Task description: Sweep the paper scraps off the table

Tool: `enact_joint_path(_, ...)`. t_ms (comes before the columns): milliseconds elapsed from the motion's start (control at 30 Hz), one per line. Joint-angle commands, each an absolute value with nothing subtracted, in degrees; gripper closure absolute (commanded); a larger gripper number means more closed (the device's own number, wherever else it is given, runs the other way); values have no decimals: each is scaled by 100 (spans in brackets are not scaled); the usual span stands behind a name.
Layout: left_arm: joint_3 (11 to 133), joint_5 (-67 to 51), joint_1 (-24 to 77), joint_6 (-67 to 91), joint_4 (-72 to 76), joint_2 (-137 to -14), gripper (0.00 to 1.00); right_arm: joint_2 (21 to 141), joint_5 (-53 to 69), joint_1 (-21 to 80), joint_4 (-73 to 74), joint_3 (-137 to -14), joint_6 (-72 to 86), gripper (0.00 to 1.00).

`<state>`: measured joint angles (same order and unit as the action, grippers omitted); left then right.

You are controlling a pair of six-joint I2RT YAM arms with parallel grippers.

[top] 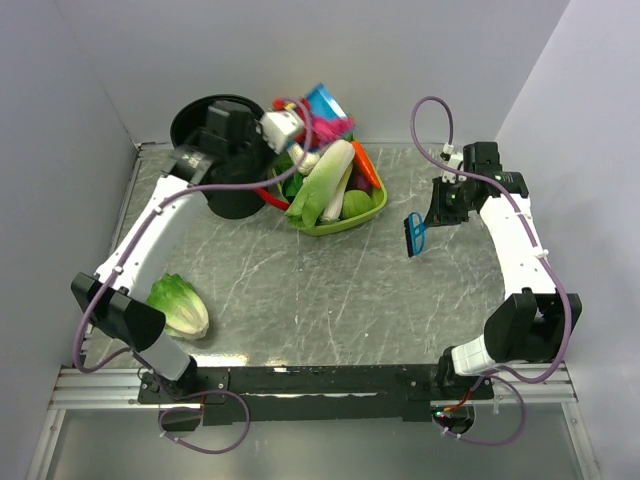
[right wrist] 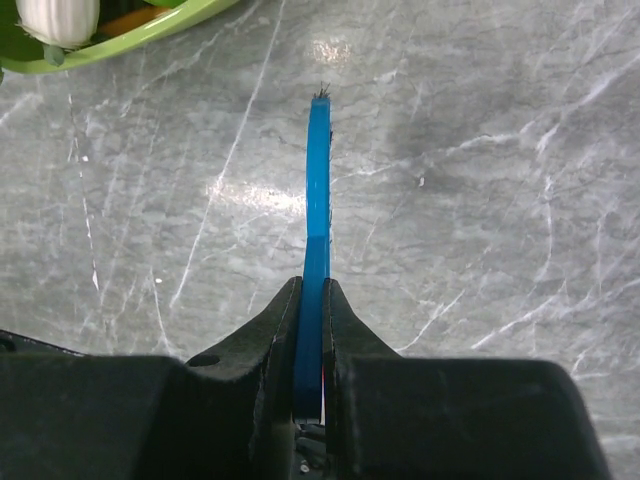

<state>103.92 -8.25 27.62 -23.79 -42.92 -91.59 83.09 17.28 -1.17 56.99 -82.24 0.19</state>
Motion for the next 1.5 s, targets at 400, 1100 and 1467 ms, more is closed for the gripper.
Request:
enact_joint_path(400, 11188, 316, 1073, -2513, -4350, -8842, 99, 8306, 1916, -158, 5493, -8069, 220, 100)
enact_joint_path(1100, 12393, 1458, -633, -7231, -3684, -9835, 99, 8174, 2074, -246, 5467, -7945, 290, 100)
enact_joint_path(1467, 13059, 1337, -650, -10272, -2137, -10599, 99, 8104, 2101, -290, 5441, -7831, 273, 100)
